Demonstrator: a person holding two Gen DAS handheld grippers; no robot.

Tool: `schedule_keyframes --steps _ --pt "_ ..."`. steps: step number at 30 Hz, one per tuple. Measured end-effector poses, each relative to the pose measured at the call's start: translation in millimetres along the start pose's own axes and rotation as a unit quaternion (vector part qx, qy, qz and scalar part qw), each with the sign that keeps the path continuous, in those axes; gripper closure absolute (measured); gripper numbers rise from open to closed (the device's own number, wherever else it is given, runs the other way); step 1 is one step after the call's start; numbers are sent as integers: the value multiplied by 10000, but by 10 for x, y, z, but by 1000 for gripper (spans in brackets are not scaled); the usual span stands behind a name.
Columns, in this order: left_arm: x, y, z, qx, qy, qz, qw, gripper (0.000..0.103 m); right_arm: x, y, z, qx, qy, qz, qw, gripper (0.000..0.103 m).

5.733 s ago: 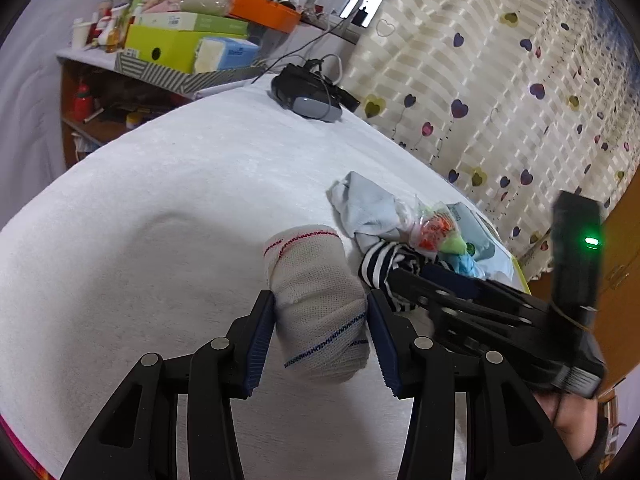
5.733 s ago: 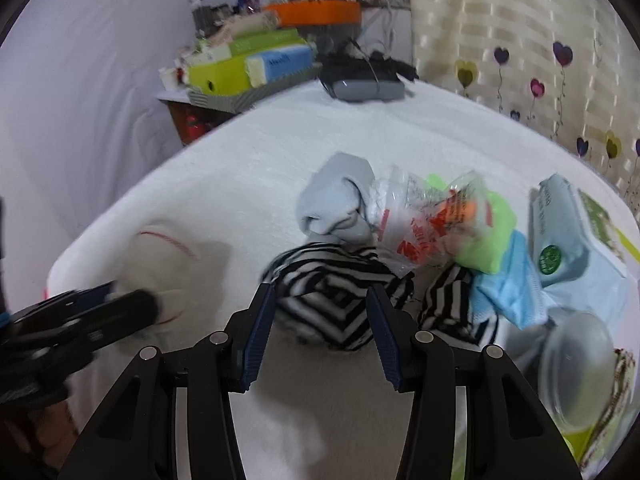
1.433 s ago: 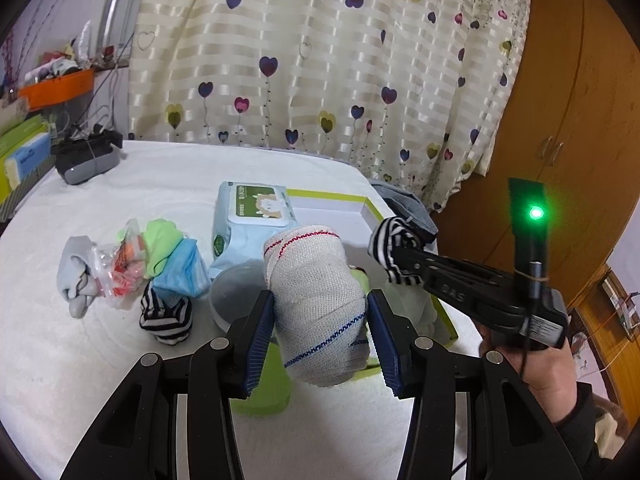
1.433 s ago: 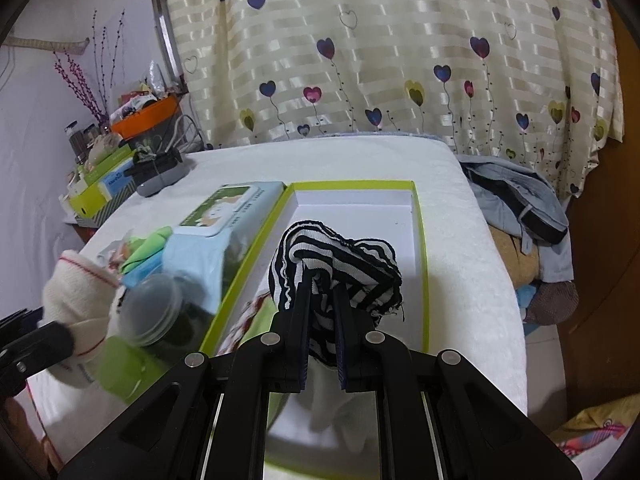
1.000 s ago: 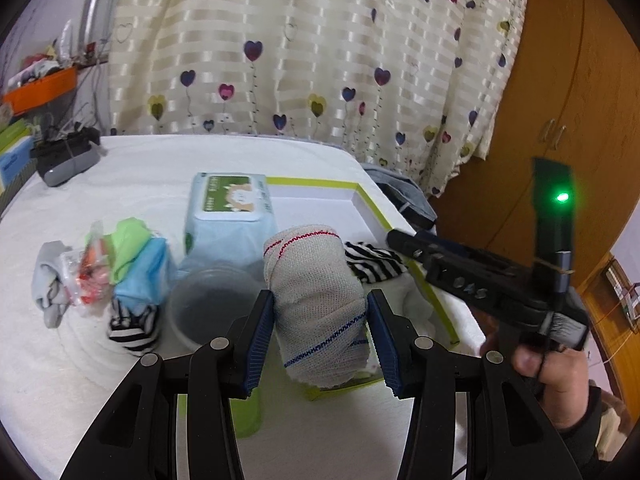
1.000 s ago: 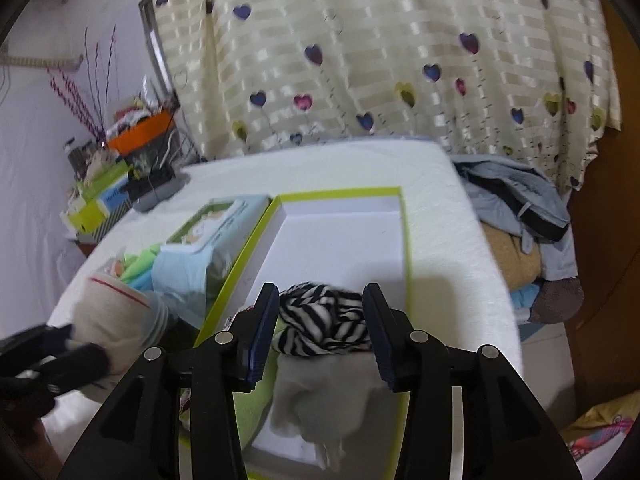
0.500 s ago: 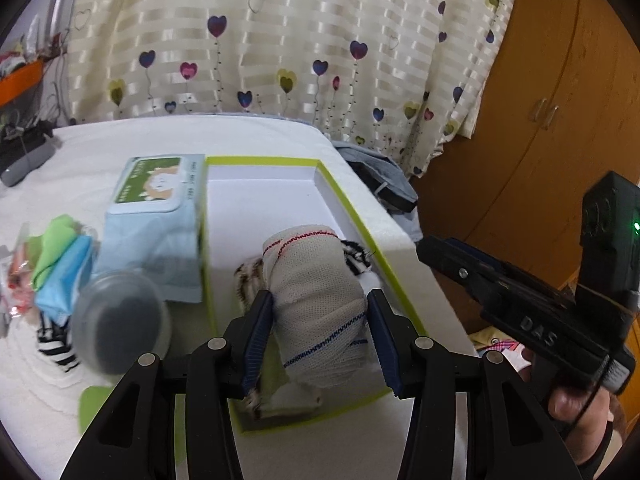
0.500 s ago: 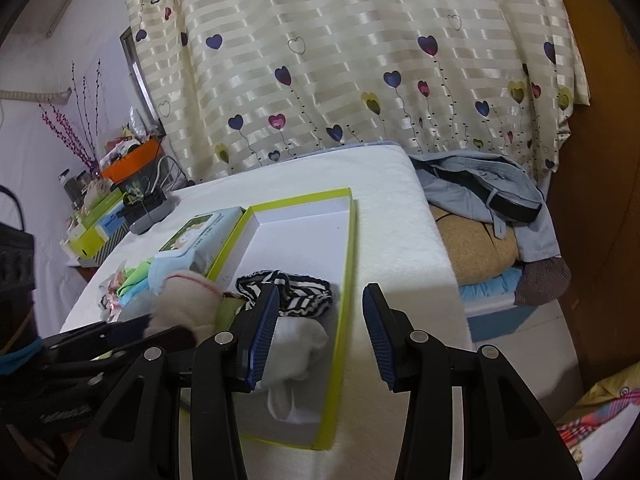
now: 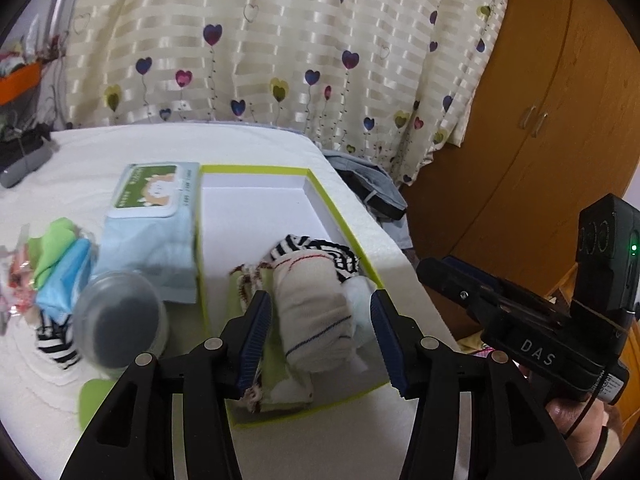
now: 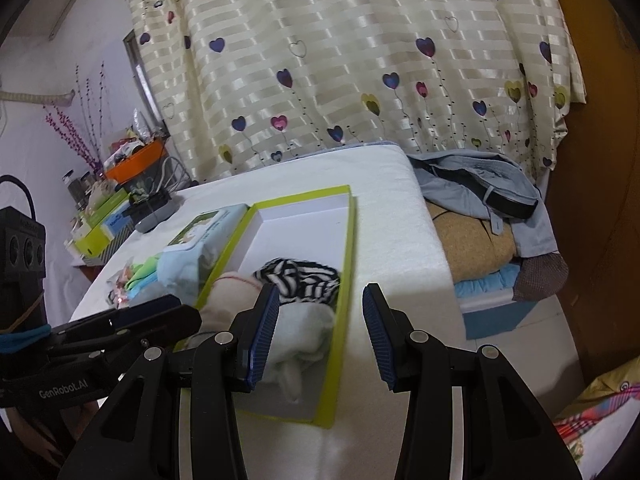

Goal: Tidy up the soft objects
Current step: 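Release striped sock into box with right tool while left tool releases white sock, then withdraw both tools from the box back toward the pile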

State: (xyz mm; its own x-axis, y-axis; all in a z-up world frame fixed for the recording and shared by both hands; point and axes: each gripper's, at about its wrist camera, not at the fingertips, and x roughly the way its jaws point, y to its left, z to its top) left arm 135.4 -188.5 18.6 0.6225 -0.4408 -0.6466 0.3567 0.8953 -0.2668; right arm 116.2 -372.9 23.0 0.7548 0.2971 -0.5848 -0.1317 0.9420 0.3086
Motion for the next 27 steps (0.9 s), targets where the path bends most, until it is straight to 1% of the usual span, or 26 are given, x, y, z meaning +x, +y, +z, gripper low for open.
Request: schedule_keyframes --steps 5,16,27 --pt "-213 47 -70 11 -114 60 9999 52 -86 210 -70 -192 55 68 9998 58" --pt "-759 258 -298 -41 -404 142 9991 52 -335 661 -298 -505 122 -16 9986 58" --pt "-1192 506 -605 -112 -574 317 9978 52 -544 1139 -512 -814 15 -133 9966 58"
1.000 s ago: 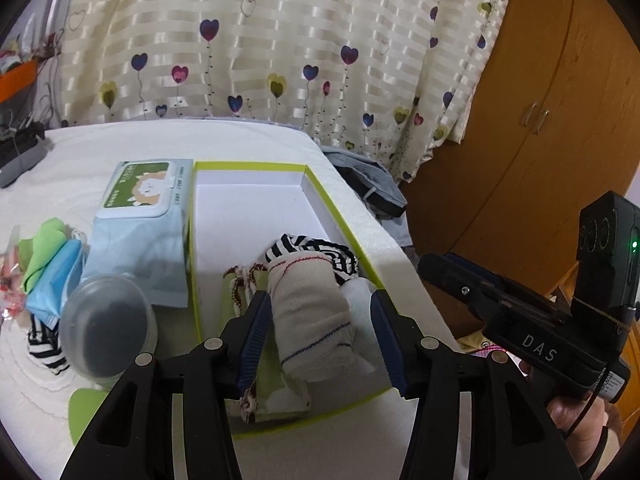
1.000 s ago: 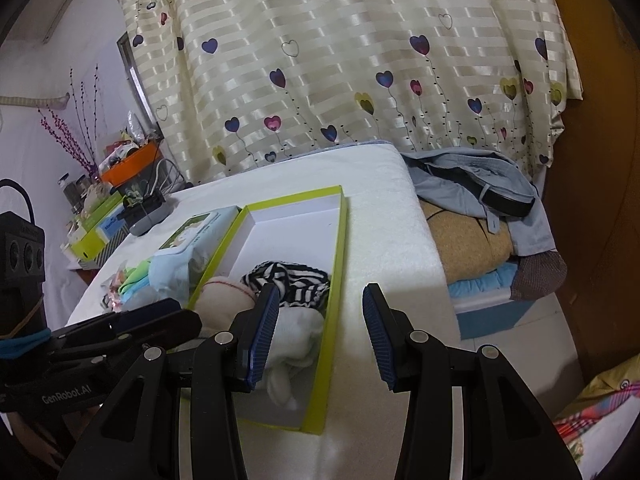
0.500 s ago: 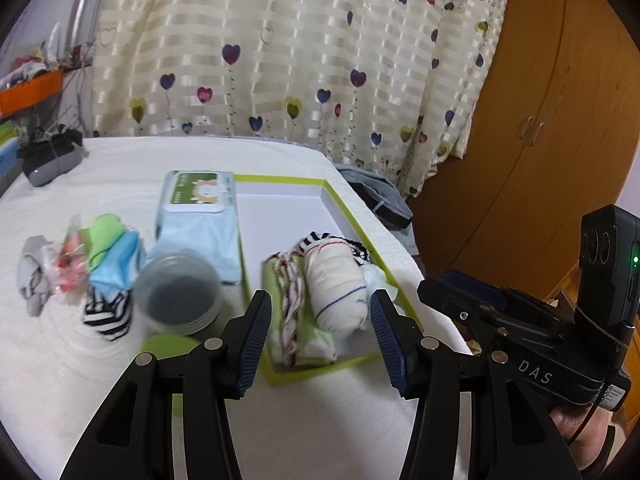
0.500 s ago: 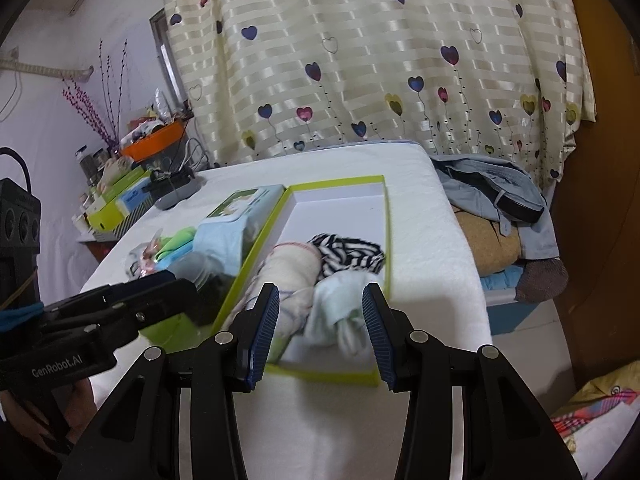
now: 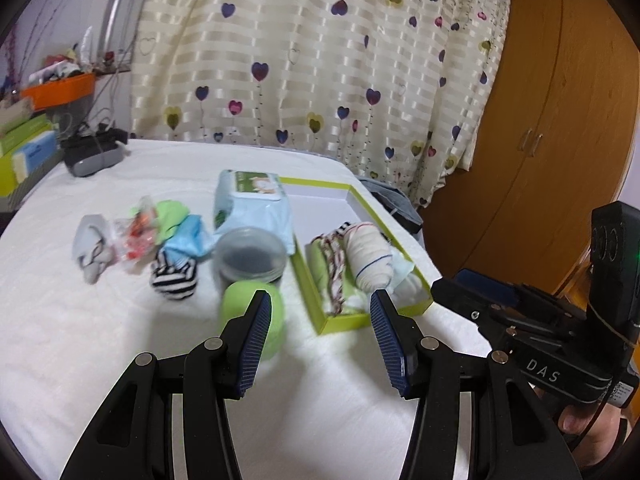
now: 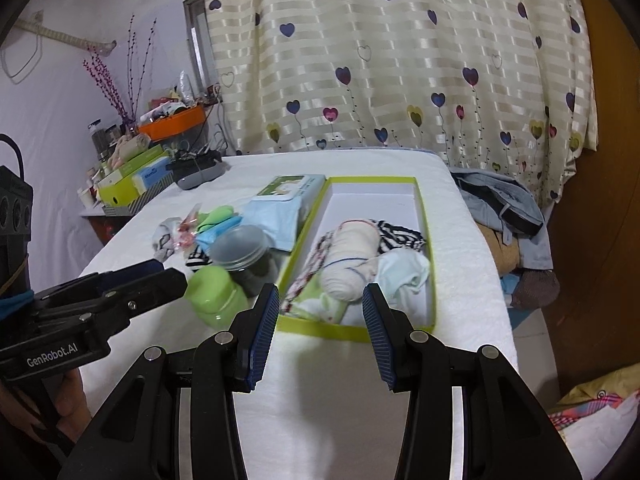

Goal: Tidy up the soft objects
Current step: 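Withdraw both tools from the box back toward the pile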

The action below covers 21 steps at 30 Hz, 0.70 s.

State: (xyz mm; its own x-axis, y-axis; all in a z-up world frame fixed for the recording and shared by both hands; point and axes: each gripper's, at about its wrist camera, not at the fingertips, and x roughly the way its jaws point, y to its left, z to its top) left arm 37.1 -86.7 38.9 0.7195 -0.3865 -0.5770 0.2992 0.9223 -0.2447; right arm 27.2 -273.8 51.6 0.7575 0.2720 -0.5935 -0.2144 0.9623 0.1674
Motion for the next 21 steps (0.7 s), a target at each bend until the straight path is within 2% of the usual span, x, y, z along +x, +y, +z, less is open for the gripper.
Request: schedule_keyframes --steps 2,4,9,21 --pt "-53 58 -43 -27 3 45 10000 52 -11 73 -16 -40 -20 26 10000 50" --pt "-102 110 -75 -61 -5 88 9999 52 -22 151 -30 -90 -42 49 9999 48" --pt "-208 219 -140 -159 -66 180 9997 52 -64 343 -47 -269 -34 234 9994 48" --pt "-301 375 -196 -283 -106 268 9992 52 -20 581 -86 -514 134 312 9981 48"
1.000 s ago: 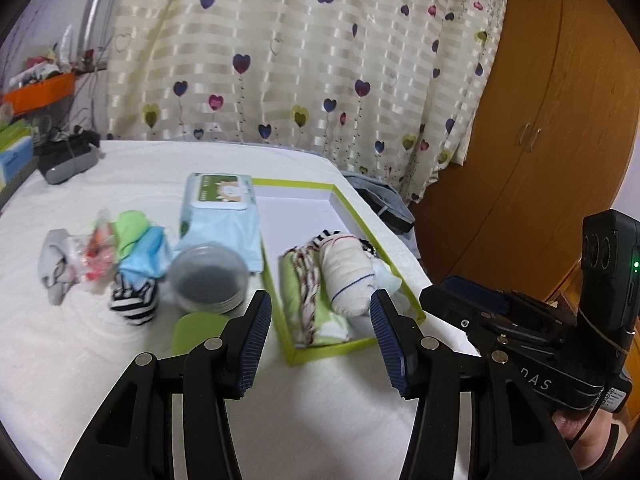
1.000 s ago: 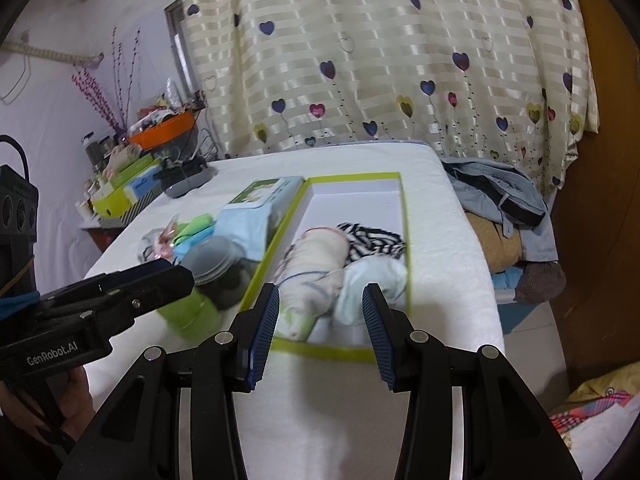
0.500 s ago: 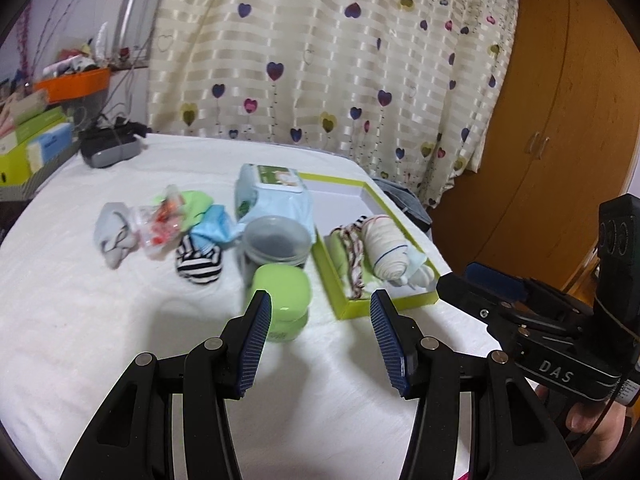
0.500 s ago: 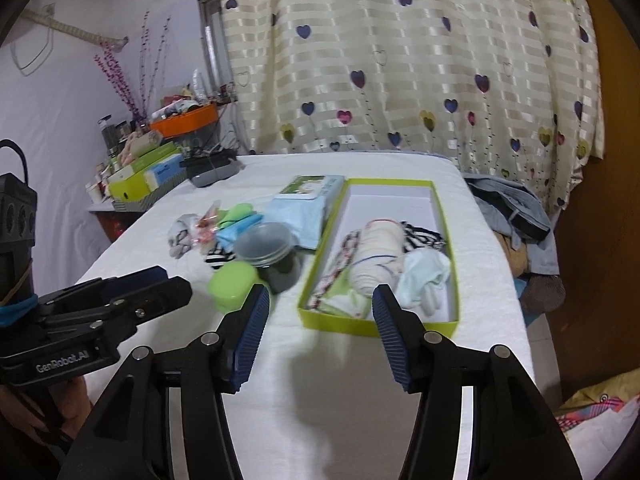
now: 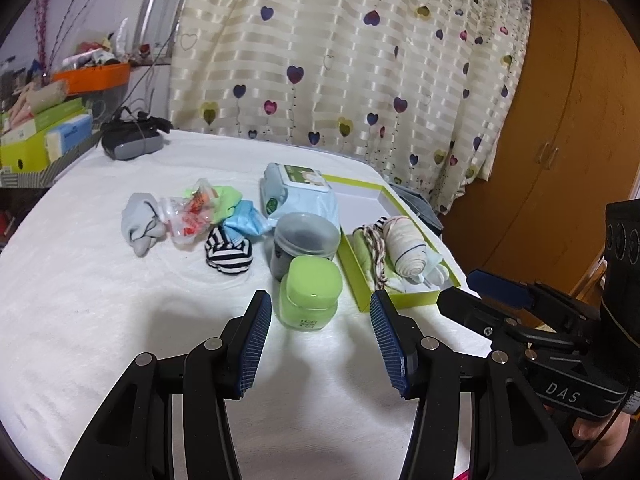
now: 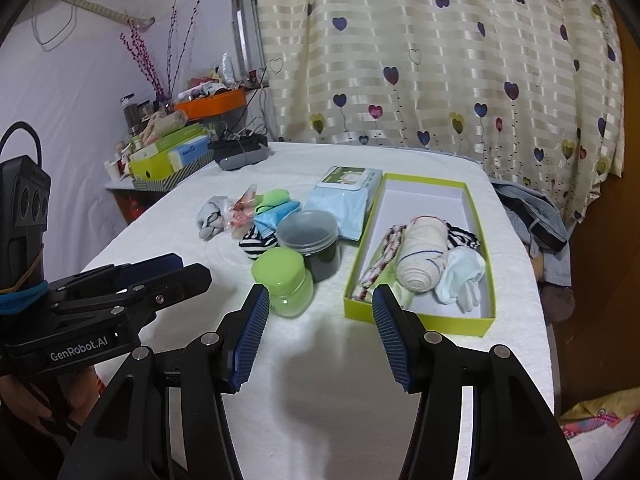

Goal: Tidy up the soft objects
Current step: 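Withdraw both tools from the box back toward the pile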

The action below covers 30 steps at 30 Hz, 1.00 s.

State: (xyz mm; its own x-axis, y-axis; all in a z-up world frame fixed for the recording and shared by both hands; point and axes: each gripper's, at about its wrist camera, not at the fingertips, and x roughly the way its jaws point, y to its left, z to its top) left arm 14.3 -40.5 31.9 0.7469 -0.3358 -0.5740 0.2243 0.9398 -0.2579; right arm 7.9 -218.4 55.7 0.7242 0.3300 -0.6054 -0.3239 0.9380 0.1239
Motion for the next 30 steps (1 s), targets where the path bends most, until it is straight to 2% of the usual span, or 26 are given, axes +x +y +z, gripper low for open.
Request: schedule_keyframes --steps 12,30 --pt "-27 190 38 -196 -66 80 9998 52 100 207 65 -268 92 122 9995 48" --pt "92 464 82 -475 23 222 9986 52 260 308 150 -427 199 238 9986 48"
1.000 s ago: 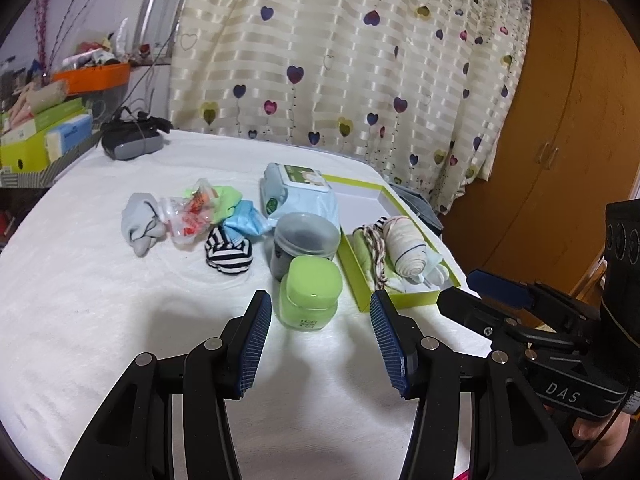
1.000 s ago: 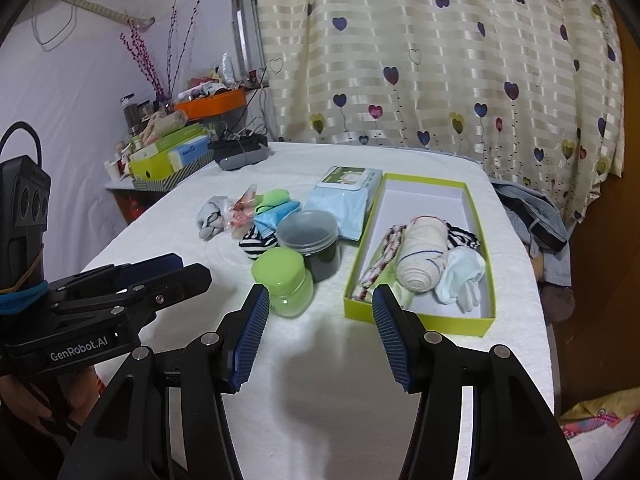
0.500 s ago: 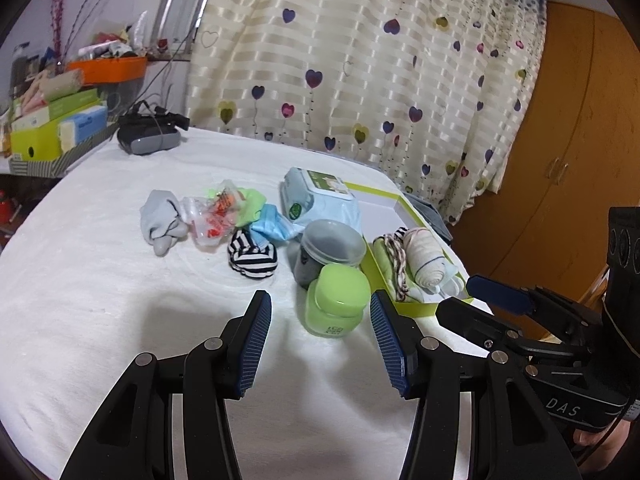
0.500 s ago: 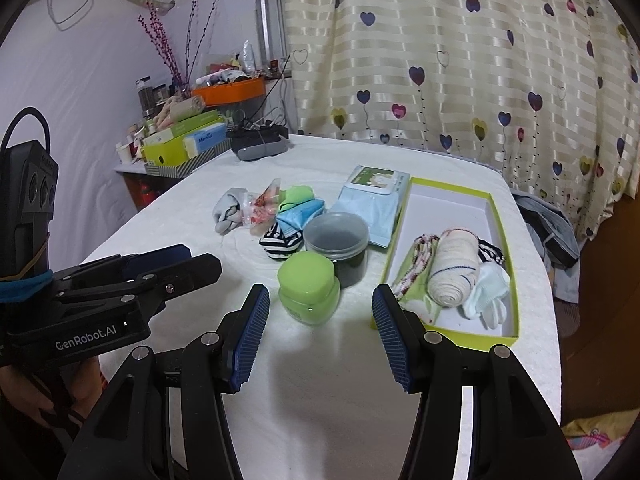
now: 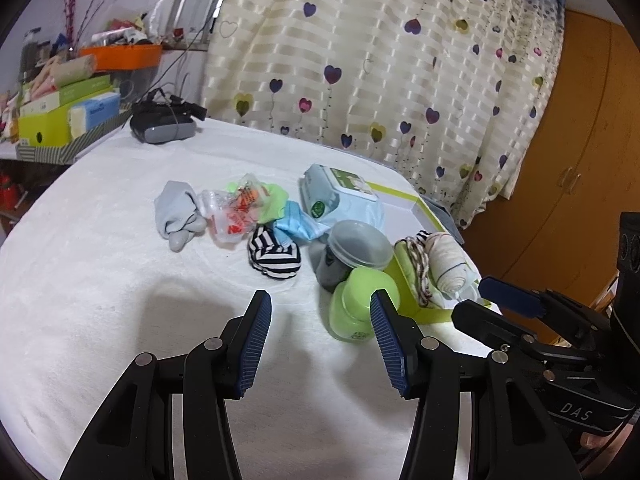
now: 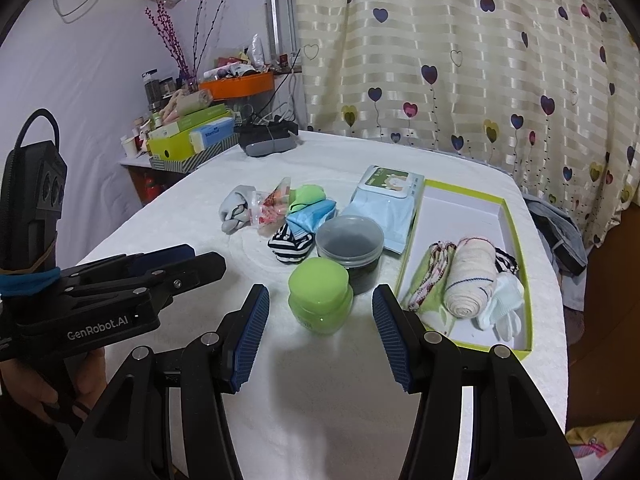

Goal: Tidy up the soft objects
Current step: 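Withdraw both tools from the box back toward the pile, then grasp the small black-and-white striped sock with the left tool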

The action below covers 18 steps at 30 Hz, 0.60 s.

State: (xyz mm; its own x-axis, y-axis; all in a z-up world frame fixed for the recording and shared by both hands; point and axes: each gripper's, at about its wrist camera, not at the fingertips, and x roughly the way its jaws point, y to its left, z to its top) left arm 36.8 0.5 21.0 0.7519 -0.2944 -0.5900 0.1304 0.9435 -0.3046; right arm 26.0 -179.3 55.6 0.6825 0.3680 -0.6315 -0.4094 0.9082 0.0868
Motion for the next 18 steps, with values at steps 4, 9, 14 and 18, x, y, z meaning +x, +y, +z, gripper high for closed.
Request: schedule_keyframes --steps 4,9,14,18 --pt "85 43 27 -49 64 37 10000 52 21 -14 11 5 3 7 10000 48" --pt "210 94 82 -110 137 76 9998 52 93 -39 29 34 52 12 10000 48" --pt "378 146 163 -180 226 130 9995 52 185 -120 79 68 83 33 9999 48" --pt "582 197 234 -212 348 238 9989 52 240 -185 109 103 98 47 9999 48"
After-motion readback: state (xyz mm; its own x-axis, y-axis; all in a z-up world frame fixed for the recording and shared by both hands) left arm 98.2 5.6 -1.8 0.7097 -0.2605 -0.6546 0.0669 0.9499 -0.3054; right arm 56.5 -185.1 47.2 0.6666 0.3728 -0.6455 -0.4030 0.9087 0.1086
